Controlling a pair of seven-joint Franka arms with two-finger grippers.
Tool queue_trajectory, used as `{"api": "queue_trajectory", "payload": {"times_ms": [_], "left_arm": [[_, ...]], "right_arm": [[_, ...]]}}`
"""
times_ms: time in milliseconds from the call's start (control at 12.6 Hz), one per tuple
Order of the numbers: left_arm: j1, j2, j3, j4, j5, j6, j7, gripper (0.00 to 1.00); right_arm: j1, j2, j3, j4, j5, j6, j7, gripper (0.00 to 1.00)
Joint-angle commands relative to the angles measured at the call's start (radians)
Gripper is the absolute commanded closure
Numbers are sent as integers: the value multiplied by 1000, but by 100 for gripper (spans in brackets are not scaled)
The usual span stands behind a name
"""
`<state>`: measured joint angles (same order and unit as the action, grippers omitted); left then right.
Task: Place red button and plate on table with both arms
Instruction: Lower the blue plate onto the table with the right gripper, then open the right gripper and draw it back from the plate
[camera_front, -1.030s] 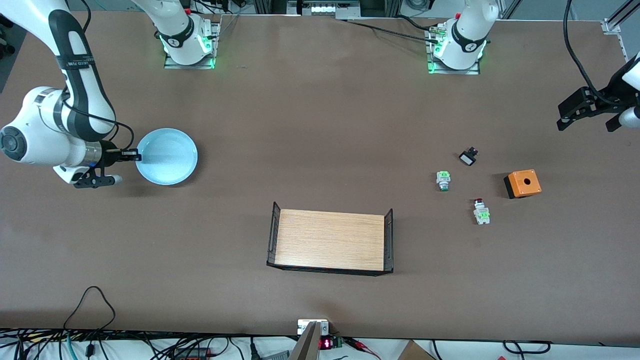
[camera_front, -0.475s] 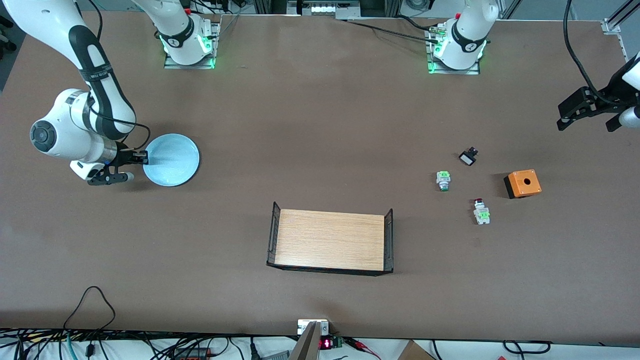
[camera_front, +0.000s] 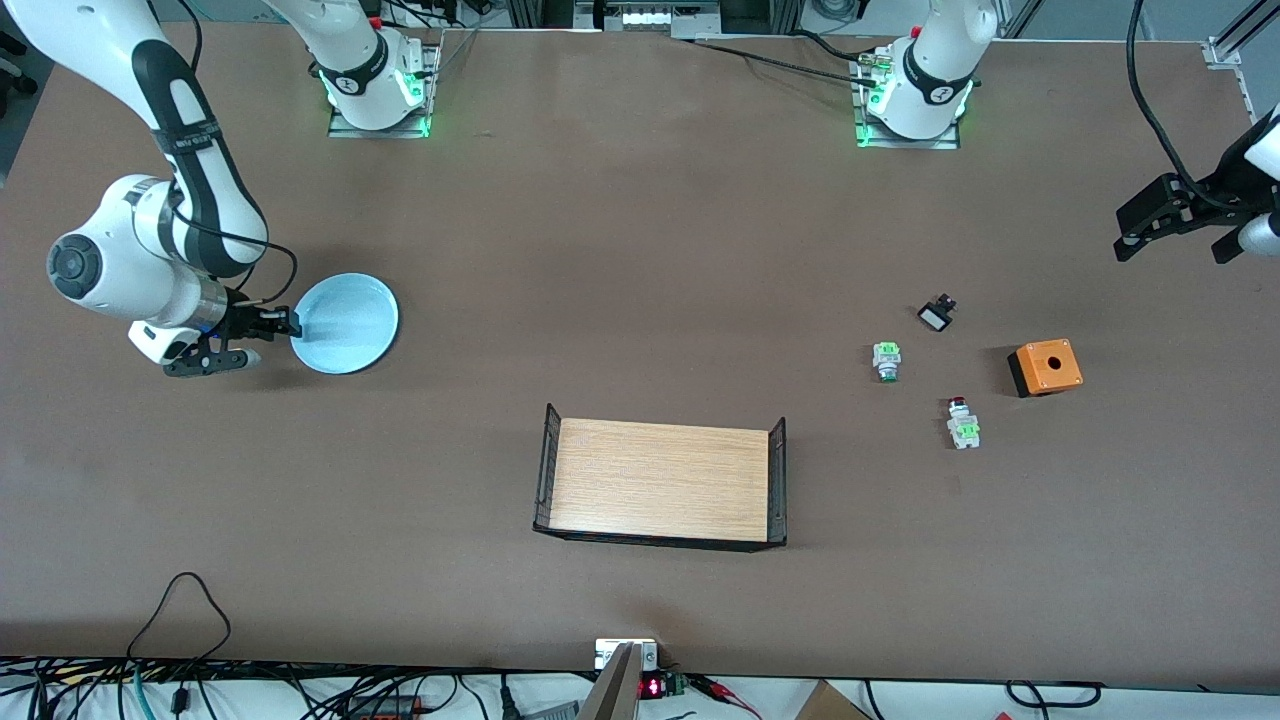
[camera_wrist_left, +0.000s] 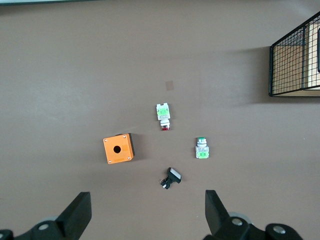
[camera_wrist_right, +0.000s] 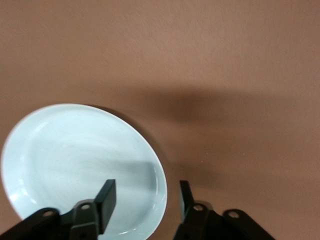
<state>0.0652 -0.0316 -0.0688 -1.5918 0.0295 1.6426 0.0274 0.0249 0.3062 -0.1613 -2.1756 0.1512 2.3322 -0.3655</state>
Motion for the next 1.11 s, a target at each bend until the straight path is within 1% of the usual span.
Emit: {"api": "queue_trajectory", "payload": {"times_ms": [0, 79, 317, 475, 555, 713, 792, 951, 1030], "left_arm": [[-4, 10, -2, 33, 9, -24, 14, 0], [-5, 10, -3, 33, 9, -24, 8, 0], [-4, 10, -22, 36, 9, -27, -4, 0], [2, 10, -22, 42, -3, -29, -7, 0], [10, 10, -11, 43, -41, -44, 5, 0], [18, 12, -6, 58, -48, -61, 6, 0], [28, 13, -8, 64, -51, -81, 8, 0], [31, 27, -8, 72, -48, -87, 8, 0], [31, 27, -8, 73, -48, -87, -1, 0]], "right_arm": [[-7, -32, 26, 91, -12, -129, 106, 0], [-8, -32, 54, 129, -13, -170, 155, 0], [-7, -50, 103, 206, -22, -256, 285, 0], [-5, -55, 115, 291, -41, -362, 339, 0], [3, -56, 120, 354, -54, -429, 377, 0], [41, -56, 121, 492, -102, -574, 466, 0], [61, -56, 121, 552, -122, -624, 496, 0], [72, -55, 120, 661, -166, -695, 493, 0], [70, -55, 118, 692, -171, -709, 490, 0]]}}
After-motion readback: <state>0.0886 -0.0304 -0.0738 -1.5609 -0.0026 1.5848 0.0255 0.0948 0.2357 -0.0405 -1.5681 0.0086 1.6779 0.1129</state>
